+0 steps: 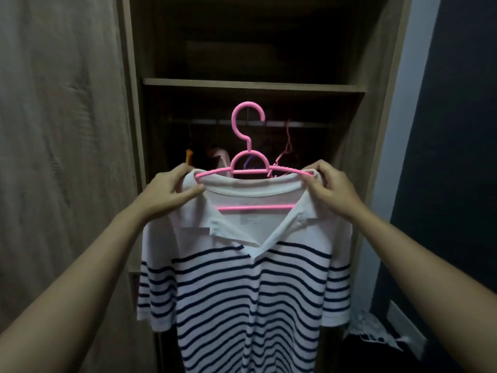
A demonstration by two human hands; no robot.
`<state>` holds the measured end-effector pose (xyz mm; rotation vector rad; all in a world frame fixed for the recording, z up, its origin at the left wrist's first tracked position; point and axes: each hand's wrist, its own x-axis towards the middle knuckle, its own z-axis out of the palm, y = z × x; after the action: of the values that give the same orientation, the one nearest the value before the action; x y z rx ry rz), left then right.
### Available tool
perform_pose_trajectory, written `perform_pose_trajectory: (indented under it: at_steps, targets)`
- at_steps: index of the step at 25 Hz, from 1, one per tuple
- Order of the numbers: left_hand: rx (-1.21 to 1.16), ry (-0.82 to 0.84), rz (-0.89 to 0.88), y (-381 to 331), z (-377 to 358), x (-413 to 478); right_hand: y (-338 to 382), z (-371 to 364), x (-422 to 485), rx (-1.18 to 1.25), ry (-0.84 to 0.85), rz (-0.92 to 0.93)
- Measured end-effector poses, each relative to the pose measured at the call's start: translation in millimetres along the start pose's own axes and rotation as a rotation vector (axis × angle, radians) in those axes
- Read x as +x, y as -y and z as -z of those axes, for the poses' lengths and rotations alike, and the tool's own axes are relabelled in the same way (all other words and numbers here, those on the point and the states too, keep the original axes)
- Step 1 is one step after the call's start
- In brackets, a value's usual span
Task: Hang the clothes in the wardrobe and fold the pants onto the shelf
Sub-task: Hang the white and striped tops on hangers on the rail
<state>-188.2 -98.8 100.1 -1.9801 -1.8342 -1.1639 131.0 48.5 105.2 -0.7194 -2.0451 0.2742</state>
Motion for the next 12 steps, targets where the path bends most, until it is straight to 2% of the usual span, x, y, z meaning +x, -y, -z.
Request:
perform_pose_trajectory:
  at_steps: [3,5,8,10,12]
  targets:
    - [-0.006,0.004,-0.043,-12,-6,9,2,-2,6,-0.008,0.002,0.024]
    - [-0.102,-0.076,-0.014,-15,-9,10,3,-7,6,-0.066,-0.134,0.082]
    - [-0.179,-0.188,0.025,-18,-14,13,5,-16,8,-0.255,-0.389,0.276]
    - [-0.183,-0.184,0.02,-20,-17,12,6,-20,6,-0.24,-0.343,0.402]
    - [-0.209,-0.175,0.005,-17,-16,9,8,-14,5,-0.021,-0.195,0.352]
